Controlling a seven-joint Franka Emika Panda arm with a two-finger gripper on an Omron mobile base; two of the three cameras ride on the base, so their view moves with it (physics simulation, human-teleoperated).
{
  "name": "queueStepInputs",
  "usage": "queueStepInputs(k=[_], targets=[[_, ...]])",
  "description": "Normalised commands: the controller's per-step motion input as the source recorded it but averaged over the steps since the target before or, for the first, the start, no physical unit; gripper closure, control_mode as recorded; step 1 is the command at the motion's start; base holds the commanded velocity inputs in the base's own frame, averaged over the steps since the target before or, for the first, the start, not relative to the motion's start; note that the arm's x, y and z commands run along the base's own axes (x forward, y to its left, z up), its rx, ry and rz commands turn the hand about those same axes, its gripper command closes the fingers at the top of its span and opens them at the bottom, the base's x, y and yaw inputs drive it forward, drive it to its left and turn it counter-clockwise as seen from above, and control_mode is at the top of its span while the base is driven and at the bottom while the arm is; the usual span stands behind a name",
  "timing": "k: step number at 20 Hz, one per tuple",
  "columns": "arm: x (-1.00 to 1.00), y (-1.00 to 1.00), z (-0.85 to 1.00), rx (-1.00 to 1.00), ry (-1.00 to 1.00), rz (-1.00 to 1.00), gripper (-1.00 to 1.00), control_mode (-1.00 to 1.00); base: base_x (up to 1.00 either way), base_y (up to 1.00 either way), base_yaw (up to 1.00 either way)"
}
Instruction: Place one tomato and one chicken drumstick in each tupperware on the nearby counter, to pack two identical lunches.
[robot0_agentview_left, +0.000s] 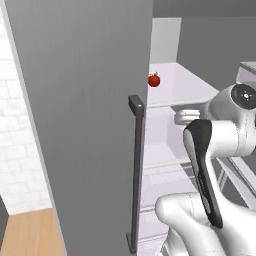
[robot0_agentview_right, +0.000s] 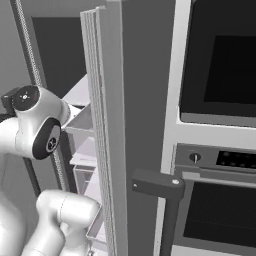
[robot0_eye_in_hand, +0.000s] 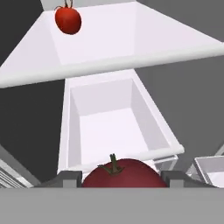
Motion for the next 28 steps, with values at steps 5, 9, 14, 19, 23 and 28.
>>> queueStepInputs(k=[5,9,14,19,23,28], targets=[[0.00,0.00,0.00,0.00,0.00,0.00,1.00,1.00,-1.00,0.35,0.03],[0.00,0.00,0.00,0.00,0.00,0.00,1.00,1.00,-1.00,-0.10,-0.19],[0.00,0.00,0.00,0.00,0.00,0.00,1.00,1.00,-0.90,-0.42,-0.56],[0.00,0.00,0.00,0.00,0.00,0.00,1.00,1.00,-0.41,-0.77,-0.55],[0.00,0.00,0.00,0.00,0.00,0.00,1.00,1.00,0.07,-1.00,-0.48],[0.00,0.00,0.00,0.00,0.00,0.00,1.00,1.00,0.65,-0.92,-0.34]])
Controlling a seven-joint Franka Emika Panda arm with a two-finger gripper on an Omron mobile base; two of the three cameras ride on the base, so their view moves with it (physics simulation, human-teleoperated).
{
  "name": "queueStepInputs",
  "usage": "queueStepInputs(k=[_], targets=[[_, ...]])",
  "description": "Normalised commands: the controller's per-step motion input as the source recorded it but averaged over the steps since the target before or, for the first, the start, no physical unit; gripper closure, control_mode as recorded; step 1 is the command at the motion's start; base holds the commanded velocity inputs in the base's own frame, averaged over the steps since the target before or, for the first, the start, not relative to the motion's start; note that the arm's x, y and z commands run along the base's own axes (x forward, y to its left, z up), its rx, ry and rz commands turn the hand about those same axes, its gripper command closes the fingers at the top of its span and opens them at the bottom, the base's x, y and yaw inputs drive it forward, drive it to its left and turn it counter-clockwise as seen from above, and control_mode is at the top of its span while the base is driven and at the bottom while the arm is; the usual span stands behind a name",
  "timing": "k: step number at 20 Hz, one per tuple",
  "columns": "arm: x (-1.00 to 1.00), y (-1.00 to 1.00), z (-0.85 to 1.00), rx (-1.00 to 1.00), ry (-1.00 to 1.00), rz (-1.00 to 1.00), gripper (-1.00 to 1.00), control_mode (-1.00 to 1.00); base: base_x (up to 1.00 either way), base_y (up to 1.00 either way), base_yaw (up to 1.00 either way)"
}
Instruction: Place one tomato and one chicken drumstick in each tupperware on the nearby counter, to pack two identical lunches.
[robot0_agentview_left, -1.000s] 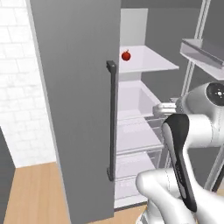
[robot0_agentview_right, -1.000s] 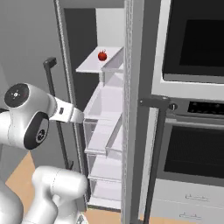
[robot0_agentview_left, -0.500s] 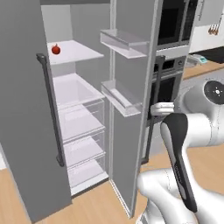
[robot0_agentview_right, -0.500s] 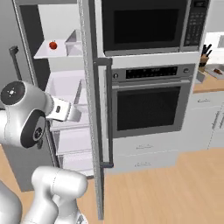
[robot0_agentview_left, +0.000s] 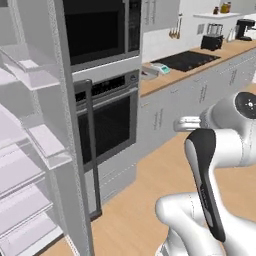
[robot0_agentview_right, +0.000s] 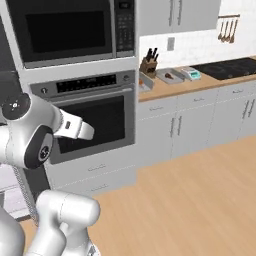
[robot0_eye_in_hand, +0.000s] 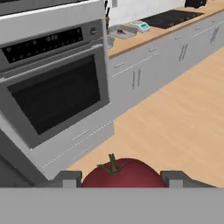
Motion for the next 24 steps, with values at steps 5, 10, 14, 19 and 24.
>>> queueStepInputs(k=[5,10,14,19,24], targets=[[0.00,0.00,0.00,0.00,0.00,0.00,1.00,1.00,1.00,-0.72,-0.16],[0.00,0.00,0.00,0.00,0.00,0.00,1.00,1.00,1.00,-0.32,-0.02],[0.00,0.00,0.00,0.00,0.00,0.00,1.00,1.00,1.00,-0.32,0.00],[0.00,0.00,0.00,0.00,0.00,0.00,1.00,1.00,1.00,-0.21,0.10],[0.00,0.00,0.00,0.00,0.00,0.00,1.00,1.00,1.00,-0.22,0.40]])
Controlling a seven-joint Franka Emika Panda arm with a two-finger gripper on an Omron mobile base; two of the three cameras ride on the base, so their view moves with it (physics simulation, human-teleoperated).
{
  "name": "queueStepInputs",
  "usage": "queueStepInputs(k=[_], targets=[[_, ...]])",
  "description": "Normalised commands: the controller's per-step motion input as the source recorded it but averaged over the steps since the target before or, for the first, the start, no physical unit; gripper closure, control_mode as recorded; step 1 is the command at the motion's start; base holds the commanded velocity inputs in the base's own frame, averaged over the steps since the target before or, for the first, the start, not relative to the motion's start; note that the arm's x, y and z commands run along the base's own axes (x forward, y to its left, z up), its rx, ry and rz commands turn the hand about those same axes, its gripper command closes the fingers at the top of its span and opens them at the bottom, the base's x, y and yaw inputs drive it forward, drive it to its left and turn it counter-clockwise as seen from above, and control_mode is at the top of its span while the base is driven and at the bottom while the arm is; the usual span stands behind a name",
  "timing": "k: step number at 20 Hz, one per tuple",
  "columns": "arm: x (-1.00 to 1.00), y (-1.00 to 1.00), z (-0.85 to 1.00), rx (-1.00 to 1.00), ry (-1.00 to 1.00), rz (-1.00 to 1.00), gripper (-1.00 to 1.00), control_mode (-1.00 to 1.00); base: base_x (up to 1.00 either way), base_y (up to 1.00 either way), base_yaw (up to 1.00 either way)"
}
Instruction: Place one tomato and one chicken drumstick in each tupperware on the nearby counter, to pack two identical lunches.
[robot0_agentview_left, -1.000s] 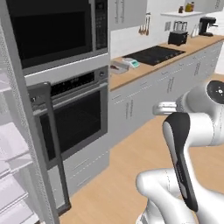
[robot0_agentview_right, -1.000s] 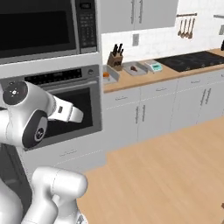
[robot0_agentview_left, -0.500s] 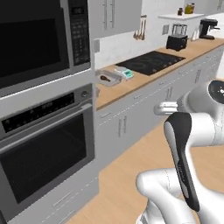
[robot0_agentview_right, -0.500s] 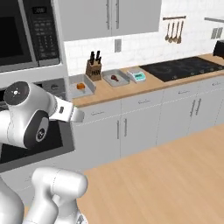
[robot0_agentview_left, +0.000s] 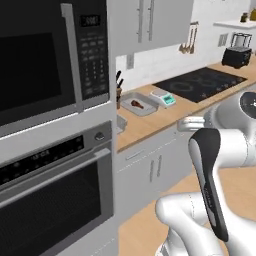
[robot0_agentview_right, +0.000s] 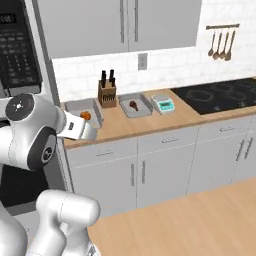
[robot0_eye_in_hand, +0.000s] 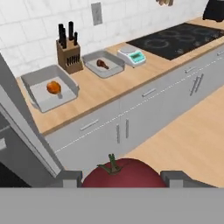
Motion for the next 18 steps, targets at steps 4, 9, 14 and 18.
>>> queueStepInputs(k=[4,9,14,18], targets=[[0.00,0.00,0.00,0.00,0.00,0.00,1.00,1.00,1.00,-0.43,0.42],[0.00,0.00,0.00,0.00,0.00,0.00,1.00,1.00,1.00,-0.52,0.40],[0.00,0.00,0.00,0.00,0.00,0.00,1.00,1.00,1.00,-0.58,0.42],[0.00,0.00,0.00,0.00,0.00,0.00,1.00,1.00,0.95,-0.51,0.39]])
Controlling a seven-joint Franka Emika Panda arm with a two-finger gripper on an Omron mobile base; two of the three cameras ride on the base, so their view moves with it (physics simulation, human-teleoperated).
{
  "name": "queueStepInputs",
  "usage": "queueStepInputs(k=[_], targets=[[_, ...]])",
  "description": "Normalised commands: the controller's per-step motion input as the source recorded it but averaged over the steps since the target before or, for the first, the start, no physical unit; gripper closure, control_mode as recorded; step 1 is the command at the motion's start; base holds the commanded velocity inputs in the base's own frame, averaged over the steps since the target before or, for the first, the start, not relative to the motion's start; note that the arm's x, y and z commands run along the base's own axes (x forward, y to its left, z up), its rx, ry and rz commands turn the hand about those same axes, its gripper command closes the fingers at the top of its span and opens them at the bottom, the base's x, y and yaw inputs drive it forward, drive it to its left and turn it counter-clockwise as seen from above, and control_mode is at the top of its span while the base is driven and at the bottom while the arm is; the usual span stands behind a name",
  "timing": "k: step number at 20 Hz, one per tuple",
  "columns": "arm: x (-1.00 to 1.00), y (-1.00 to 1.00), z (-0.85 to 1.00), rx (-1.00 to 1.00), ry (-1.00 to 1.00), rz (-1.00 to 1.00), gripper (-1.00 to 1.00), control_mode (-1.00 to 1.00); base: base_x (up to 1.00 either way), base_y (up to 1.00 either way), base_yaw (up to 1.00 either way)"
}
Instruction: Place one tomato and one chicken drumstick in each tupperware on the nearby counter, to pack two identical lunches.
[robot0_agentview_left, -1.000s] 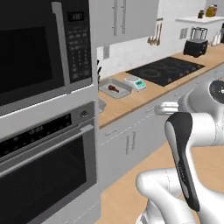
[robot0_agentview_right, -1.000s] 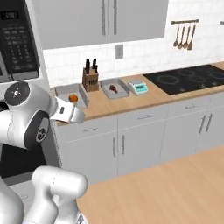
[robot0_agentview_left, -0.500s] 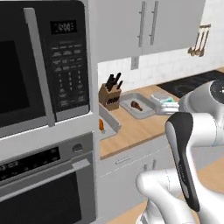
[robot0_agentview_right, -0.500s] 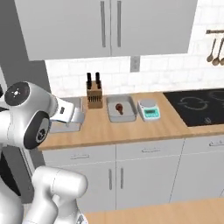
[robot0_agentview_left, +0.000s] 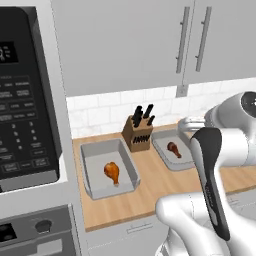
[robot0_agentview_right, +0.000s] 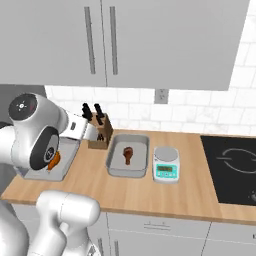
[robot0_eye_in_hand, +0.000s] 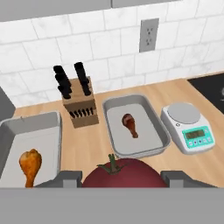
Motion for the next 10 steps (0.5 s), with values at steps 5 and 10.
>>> queueStepInputs(k=[5,10], targets=[[0.59,-0.09,-1.00,-0.04,0.28,0.17,1.00,-1.00,0.00,0.00,0.00],[0.79,-0.22,-0.94,-0.06,0.28,0.08,1.00,-1.00,0.00,0.00,0.00]])
